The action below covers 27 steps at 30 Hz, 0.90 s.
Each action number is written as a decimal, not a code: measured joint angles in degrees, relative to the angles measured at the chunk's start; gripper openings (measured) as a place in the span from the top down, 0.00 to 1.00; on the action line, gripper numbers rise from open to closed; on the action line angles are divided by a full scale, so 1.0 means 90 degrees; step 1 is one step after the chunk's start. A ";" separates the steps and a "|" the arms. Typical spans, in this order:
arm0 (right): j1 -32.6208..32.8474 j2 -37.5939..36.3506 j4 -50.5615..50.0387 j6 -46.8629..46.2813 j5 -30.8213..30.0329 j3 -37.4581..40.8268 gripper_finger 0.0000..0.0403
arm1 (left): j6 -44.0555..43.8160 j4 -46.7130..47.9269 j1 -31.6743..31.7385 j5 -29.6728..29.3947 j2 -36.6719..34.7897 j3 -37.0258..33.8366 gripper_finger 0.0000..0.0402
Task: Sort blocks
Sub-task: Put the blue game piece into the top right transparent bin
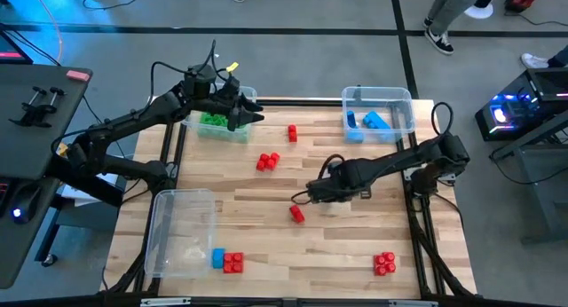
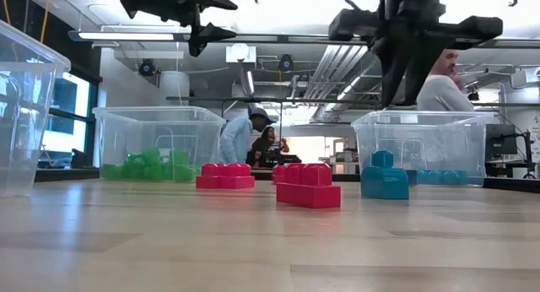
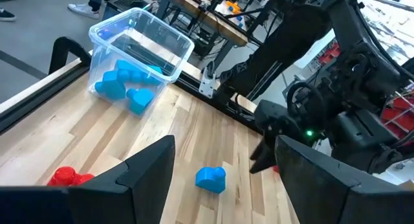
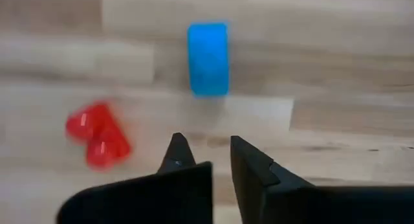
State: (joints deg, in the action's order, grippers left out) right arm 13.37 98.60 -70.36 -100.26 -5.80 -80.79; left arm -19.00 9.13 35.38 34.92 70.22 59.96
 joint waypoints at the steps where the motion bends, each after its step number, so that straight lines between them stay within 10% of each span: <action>1: -0.0019 0.0009 -0.0046 -0.0240 -0.0164 0.0000 0.93 | -0.0019 0.0000 0.0000 0.0000 0.0000 0.0000 0.37; 13: -0.0247 0.0052 0.1736 -0.0470 -0.0334 0.1238 0.49 | -0.0022 0.0002 0.0000 0.0075 0.0000 0.0000 0.37; 27: -0.0756 0.0699 0.1743 0.0706 -0.0133 0.1260 0.49 | 0.0007 0.0002 0.0000 0.0075 0.0000 0.0000 0.37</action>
State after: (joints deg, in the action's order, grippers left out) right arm 6.57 104.89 -54.67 -93.91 -6.99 -69.46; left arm -18.94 9.15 35.38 35.59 70.22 59.96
